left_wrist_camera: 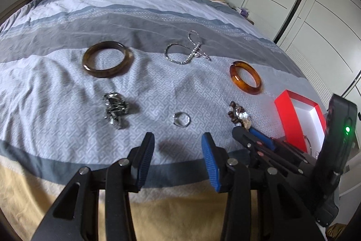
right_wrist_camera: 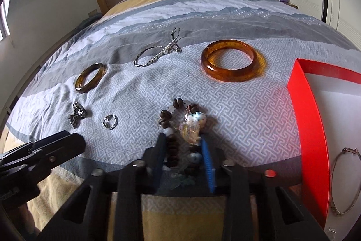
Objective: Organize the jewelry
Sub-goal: 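Grasp the beaded bracelet with the right tool while the left tool grasps a small silver ring, then carry the beaded bracelet and small ring into the red box and open both tools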
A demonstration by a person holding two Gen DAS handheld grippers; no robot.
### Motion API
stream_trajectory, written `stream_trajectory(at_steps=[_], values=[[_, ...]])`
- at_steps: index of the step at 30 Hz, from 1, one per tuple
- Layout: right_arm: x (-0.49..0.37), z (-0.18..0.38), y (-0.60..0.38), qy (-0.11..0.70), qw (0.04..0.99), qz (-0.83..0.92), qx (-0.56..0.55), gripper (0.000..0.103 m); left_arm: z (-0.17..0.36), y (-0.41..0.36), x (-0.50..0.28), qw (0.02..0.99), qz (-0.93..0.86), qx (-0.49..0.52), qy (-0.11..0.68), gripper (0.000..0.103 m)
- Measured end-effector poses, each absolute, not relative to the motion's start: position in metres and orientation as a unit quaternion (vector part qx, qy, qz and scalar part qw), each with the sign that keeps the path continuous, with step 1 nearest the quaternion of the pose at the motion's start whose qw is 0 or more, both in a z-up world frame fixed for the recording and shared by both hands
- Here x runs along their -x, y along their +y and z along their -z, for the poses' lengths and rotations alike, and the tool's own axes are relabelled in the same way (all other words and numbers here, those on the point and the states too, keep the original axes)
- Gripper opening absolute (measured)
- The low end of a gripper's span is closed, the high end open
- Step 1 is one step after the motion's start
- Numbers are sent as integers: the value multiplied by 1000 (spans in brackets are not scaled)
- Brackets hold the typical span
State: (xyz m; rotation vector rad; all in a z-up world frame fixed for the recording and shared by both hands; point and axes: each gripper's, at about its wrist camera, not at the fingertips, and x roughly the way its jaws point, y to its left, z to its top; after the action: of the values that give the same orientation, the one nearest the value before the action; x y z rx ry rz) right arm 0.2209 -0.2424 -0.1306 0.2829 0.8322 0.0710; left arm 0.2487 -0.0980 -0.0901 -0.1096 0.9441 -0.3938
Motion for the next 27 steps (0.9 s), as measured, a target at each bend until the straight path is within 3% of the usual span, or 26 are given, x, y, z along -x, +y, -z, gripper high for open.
stream_trajectory(at_steps=[10,15,27], values=[[-218,132,-249,398,900,-53,-169,19,108,-122,-275,868,171,17,465,36],[-218,133,-248,398,898,-58,-176,19,116,-130,-280,870,157,-14,467,18],[-210,120,-248,377,903,-78,-189,17,99,-121,-270,880,162,2,447,18]])
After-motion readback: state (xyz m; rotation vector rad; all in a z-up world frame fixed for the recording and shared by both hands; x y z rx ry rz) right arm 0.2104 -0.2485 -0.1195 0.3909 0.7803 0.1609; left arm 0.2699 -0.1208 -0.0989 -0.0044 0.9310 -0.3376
